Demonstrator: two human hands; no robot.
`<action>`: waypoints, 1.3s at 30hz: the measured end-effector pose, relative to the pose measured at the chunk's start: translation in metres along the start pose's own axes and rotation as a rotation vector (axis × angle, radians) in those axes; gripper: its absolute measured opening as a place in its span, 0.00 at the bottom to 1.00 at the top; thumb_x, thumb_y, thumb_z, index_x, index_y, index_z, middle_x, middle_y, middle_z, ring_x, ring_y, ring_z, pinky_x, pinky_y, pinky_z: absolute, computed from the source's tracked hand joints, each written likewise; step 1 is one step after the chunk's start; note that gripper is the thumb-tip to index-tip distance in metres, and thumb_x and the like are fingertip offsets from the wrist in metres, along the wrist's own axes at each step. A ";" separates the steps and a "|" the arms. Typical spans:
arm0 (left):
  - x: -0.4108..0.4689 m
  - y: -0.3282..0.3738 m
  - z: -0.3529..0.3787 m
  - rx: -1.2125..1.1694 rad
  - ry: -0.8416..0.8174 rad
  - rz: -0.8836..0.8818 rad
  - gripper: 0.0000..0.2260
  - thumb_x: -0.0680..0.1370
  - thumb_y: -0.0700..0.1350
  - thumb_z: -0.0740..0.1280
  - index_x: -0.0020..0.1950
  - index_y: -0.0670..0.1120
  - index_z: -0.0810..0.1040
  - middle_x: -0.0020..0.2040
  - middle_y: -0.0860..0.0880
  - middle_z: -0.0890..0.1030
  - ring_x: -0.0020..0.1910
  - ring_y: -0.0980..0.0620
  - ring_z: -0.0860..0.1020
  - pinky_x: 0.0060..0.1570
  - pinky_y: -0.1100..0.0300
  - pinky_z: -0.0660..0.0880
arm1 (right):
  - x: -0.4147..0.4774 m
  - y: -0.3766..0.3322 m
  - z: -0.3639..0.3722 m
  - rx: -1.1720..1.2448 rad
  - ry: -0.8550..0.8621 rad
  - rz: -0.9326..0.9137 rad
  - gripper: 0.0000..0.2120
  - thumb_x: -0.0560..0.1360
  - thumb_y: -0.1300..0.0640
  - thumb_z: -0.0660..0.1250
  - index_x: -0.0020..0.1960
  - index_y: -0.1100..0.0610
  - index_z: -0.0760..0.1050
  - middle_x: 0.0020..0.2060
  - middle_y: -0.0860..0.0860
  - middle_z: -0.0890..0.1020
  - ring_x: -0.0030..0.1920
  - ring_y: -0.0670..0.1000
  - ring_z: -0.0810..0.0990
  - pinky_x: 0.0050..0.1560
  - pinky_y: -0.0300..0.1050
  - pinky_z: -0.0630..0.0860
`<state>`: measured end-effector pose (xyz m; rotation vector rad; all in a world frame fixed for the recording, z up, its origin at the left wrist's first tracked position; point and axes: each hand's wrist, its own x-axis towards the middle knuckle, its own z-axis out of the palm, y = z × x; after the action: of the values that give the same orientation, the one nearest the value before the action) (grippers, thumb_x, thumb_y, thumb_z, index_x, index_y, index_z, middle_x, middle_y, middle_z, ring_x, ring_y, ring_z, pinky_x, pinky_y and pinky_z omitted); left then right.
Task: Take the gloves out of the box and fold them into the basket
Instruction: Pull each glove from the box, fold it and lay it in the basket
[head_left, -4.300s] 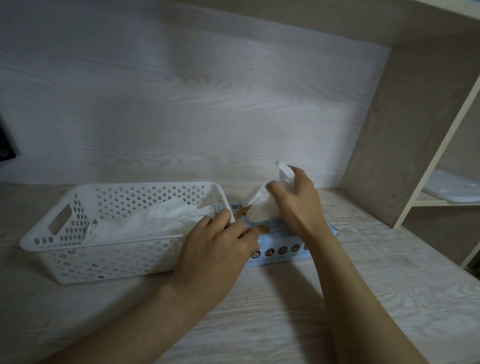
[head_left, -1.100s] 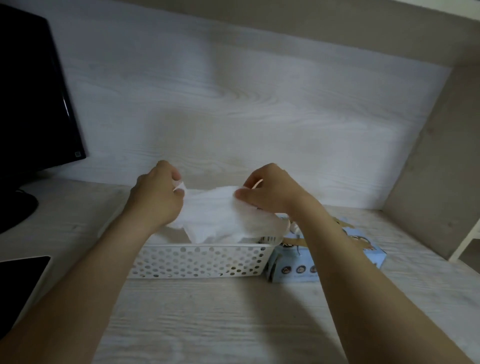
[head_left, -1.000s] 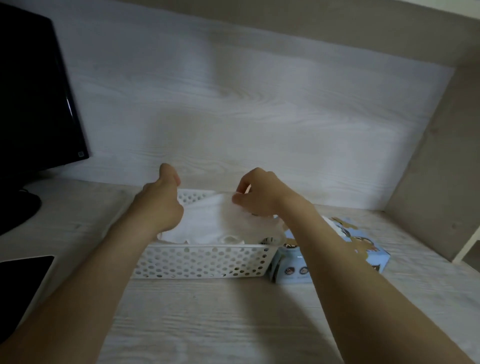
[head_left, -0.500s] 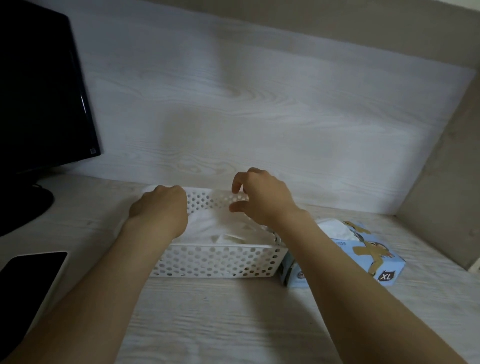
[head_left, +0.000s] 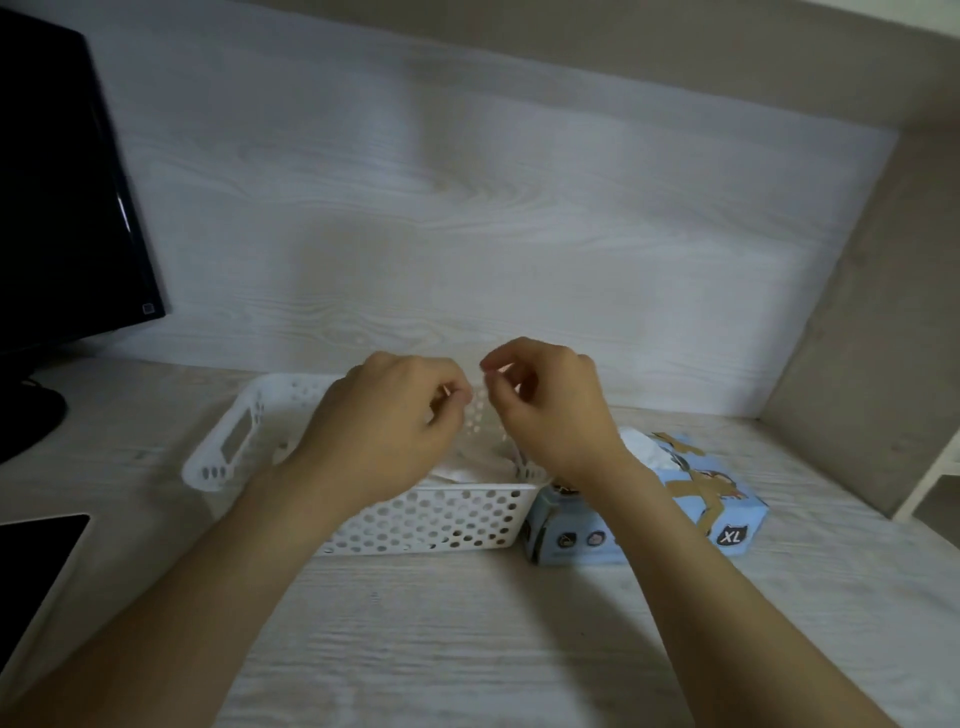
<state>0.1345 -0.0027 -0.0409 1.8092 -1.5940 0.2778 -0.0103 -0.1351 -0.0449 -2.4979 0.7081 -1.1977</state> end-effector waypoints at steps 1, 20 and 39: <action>-0.002 0.011 0.006 0.007 0.016 0.045 0.08 0.83 0.54 0.64 0.53 0.58 0.83 0.42 0.59 0.83 0.36 0.59 0.79 0.41 0.55 0.79 | -0.007 0.007 -0.010 -0.012 0.028 0.009 0.08 0.77 0.60 0.69 0.52 0.51 0.85 0.32 0.42 0.82 0.34 0.44 0.81 0.37 0.27 0.69; -0.038 0.059 0.093 0.389 0.093 0.528 0.13 0.81 0.54 0.63 0.57 0.50 0.82 0.51 0.53 0.81 0.46 0.49 0.77 0.39 0.54 0.75 | -0.051 0.081 -0.071 0.074 -0.143 0.173 0.09 0.73 0.63 0.73 0.45 0.49 0.85 0.42 0.44 0.87 0.45 0.46 0.85 0.44 0.45 0.83; -0.038 0.056 0.102 0.352 0.114 0.569 0.21 0.70 0.44 0.81 0.62 0.50 0.84 0.46 0.55 0.83 0.42 0.48 0.75 0.35 0.53 0.76 | -0.040 0.081 -0.057 0.449 0.403 0.573 0.08 0.83 0.58 0.63 0.52 0.59 0.79 0.44 0.49 0.82 0.44 0.46 0.79 0.44 0.40 0.76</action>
<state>0.0450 -0.0359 -0.1182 1.5011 -2.0456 0.9543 -0.1017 -0.1832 -0.0719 -1.5572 1.0246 -1.4350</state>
